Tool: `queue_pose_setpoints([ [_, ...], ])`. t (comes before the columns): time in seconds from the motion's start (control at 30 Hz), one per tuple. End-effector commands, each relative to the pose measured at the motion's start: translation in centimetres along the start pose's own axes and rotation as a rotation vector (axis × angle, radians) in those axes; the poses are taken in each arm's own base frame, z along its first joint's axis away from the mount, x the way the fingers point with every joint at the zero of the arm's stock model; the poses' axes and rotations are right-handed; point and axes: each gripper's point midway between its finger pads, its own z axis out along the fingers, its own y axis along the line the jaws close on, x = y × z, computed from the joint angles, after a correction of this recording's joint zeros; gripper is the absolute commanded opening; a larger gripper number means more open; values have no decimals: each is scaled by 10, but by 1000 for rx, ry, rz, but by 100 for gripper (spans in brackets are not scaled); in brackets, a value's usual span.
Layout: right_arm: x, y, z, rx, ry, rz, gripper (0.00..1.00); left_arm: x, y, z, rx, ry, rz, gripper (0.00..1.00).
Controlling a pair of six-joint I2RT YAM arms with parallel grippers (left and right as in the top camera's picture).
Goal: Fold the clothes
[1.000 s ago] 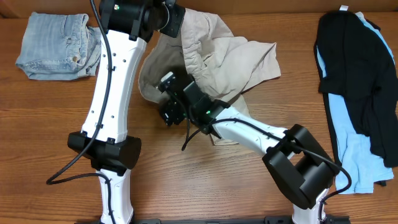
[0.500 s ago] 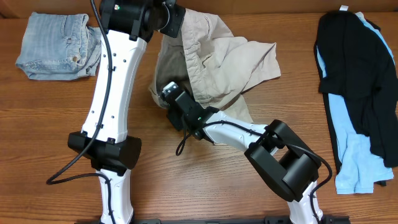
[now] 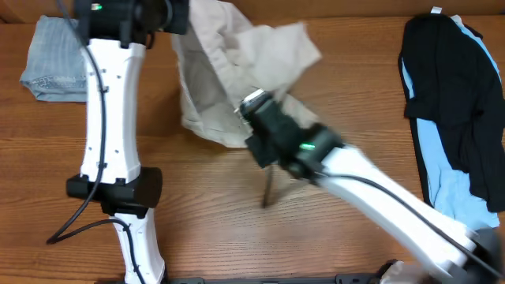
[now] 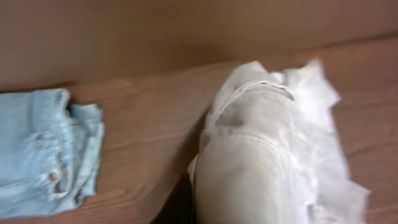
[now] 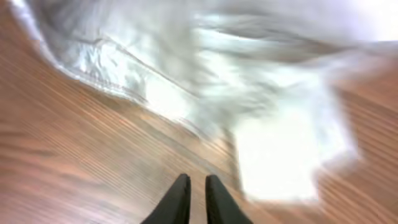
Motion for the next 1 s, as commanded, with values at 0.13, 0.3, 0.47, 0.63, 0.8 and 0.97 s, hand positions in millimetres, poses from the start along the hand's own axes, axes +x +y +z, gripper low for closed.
queue_pose_setpoints([
  [0.13,-36,-55,-151,-4,-320,145,4,-30,7,-68,-6,-173,-43,4],
  [0.3,-35,-44,-161,-158,-329,211,17,-36,-13,-75,72,-202,-42,4],
  [0.47,-39,-32,-115,-225,-228,291,62,-43,-25,-76,99,-229,-40,4],
  [0.63,-56,-8,-61,-341,-162,326,100,-54,-29,-80,118,-274,-70,4],
  [0.8,-76,-2,0,-358,-136,478,88,-66,-33,-84,143,-321,-114,4],
  [0.97,-90,2,56,-373,-130,608,77,-75,-35,-88,166,-354,-167,4],
])
